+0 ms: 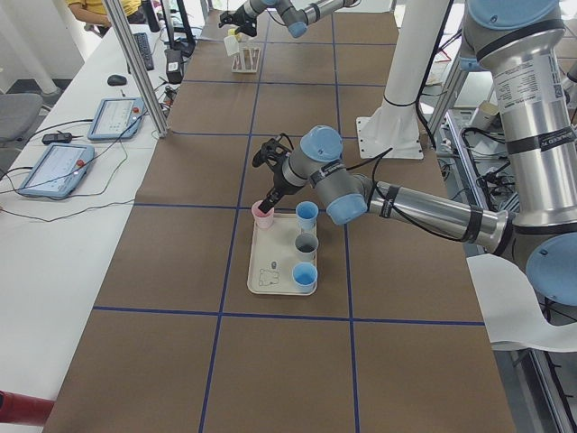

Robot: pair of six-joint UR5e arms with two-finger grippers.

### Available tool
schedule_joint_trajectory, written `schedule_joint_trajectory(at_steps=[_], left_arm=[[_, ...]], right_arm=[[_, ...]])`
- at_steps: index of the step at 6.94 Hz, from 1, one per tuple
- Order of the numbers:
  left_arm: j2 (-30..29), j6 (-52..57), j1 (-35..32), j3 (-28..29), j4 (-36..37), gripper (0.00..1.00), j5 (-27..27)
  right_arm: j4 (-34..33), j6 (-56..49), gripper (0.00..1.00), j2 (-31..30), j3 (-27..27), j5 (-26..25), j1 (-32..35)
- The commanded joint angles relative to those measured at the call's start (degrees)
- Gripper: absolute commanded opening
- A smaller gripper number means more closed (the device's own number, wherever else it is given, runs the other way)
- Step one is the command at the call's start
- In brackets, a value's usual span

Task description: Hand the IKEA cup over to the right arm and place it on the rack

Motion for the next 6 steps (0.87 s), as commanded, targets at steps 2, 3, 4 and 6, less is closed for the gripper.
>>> schedule_joint_trajectory(at_steps=[2,3,4,6], left_arm=[[-0.45,-6.45,0.73,8.98,-12.89,1.0,2.26],[-0.98,-11.26,3.0,9.18,-12.91,1.0,3.32],[-2.55,-18.1,7.28,9.18,-12.91,1.0,7.33],[-6.93,-27.01,17.22,13.02,-13.0,1.0,18.49]], right_arm=[[-0.2,36.09,0.99,-0.46,6.23,13.39,-2.66],[-0.02,49.52,0.99,-0.55,8.87,17.61,-4.49],[0.06,59.14,0.99,-0.55,12.38,18.0,-7.21],[0.15,76.13,0.99,0.32,17.05,18.09,-13.36]])
